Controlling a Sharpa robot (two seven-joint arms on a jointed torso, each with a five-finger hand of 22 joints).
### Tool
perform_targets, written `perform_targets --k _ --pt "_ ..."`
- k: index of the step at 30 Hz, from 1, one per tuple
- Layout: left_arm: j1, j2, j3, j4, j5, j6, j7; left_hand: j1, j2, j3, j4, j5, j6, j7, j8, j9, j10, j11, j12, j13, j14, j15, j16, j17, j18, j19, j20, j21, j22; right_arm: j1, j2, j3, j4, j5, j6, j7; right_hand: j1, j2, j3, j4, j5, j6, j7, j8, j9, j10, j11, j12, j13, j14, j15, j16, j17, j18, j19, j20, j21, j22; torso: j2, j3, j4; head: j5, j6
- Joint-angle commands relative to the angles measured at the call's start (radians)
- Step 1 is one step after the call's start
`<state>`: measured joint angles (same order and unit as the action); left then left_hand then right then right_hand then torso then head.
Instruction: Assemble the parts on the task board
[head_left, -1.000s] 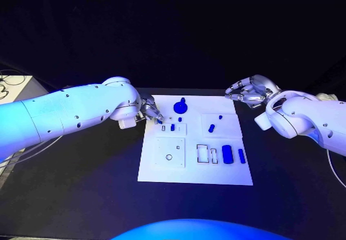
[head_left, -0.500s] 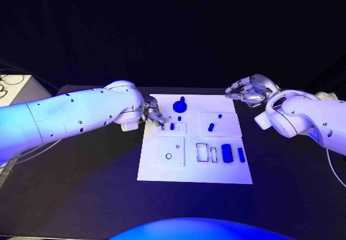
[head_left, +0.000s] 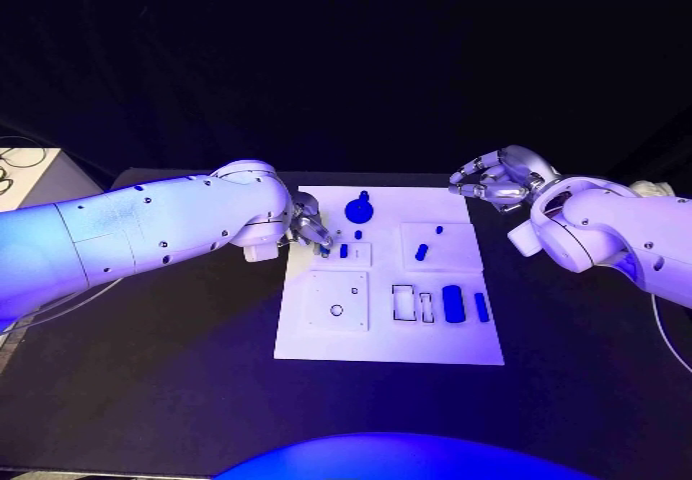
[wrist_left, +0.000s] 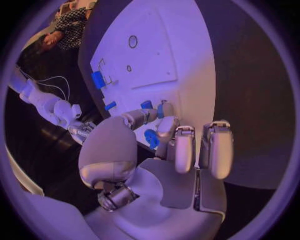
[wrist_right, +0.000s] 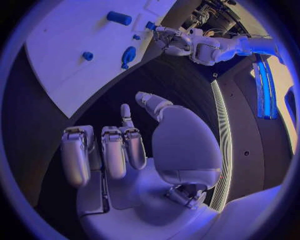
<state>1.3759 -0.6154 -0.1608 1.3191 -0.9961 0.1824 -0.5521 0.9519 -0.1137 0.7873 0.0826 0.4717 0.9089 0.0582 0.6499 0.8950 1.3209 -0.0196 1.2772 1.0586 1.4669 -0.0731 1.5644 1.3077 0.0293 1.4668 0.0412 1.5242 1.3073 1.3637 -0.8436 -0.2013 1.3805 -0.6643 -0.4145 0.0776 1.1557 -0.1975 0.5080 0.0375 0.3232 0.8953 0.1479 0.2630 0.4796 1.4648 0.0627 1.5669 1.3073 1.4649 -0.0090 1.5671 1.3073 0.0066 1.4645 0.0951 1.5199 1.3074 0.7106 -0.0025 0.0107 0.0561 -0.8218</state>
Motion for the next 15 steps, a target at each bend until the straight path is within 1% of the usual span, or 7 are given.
perform_targets --k 1,6,15 --pt "0.000 0.003 0.000 0.003 -0.007 0.044 -0.001 0.006 0.003 0.164 -0.169 0.004 0.011 -0.008 0.006 -0.001 0.007 -0.003 0.002 0.000 0.104 -0.004 0.006 0.263 -0.011 0.058 -0.008 0.004 0.195 0.000 0.000 0.000 0.001 -0.002 0.014 0.005 -0.001 -0.003 0.000 0.004 0.002 0.000 0.003 -0.005 0.001 0.106 0.005 0.004 0.264 0.106 0.005 0.004 0.263 0.007 0.081 0.005 -0.003 0.232 -0.001 -0.0003 0.0002 -0.001 -0.001" --pt "0.000 0.004 0.000 0.000 -0.010 0.053 0.000 0.006 0.003 0.163 -0.170 0.004 0.011 -0.008 0.006 -0.001 0.007 -0.003 0.001 -0.001 0.104 -0.004 0.006 0.263 -0.010 0.057 -0.008 0.003 0.195 0.000 0.000 0.000 0.001 -0.002 0.014 0.005 -0.001 -0.003 0.000 0.004 0.002 0.000 0.003 -0.005 0.001 0.106 0.005 0.004 0.264 0.106 0.005 0.004 0.263 0.007 0.081 0.005 -0.003 0.232 0.000 -0.0011 0.0005 -0.001 -0.001" --pt "0.000 0.006 0.000 -0.009 -0.014 0.061 0.005 0.005 0.002 0.162 -0.170 0.004 0.011 -0.008 0.006 -0.001 0.007 -0.003 0.001 -0.001 0.104 -0.004 0.006 0.263 -0.010 0.057 -0.008 0.003 0.193 0.000 0.000 0.000 0.001 -0.002 0.015 0.005 -0.001 -0.003 0.000 0.004 0.002 0.000 0.003 -0.005 0.001 0.106 0.005 0.004 0.264 0.106 0.005 0.004 0.263 0.007 0.081 0.005 -0.003 0.232 0.000 -0.0005 0.0005 0.000 -0.002"
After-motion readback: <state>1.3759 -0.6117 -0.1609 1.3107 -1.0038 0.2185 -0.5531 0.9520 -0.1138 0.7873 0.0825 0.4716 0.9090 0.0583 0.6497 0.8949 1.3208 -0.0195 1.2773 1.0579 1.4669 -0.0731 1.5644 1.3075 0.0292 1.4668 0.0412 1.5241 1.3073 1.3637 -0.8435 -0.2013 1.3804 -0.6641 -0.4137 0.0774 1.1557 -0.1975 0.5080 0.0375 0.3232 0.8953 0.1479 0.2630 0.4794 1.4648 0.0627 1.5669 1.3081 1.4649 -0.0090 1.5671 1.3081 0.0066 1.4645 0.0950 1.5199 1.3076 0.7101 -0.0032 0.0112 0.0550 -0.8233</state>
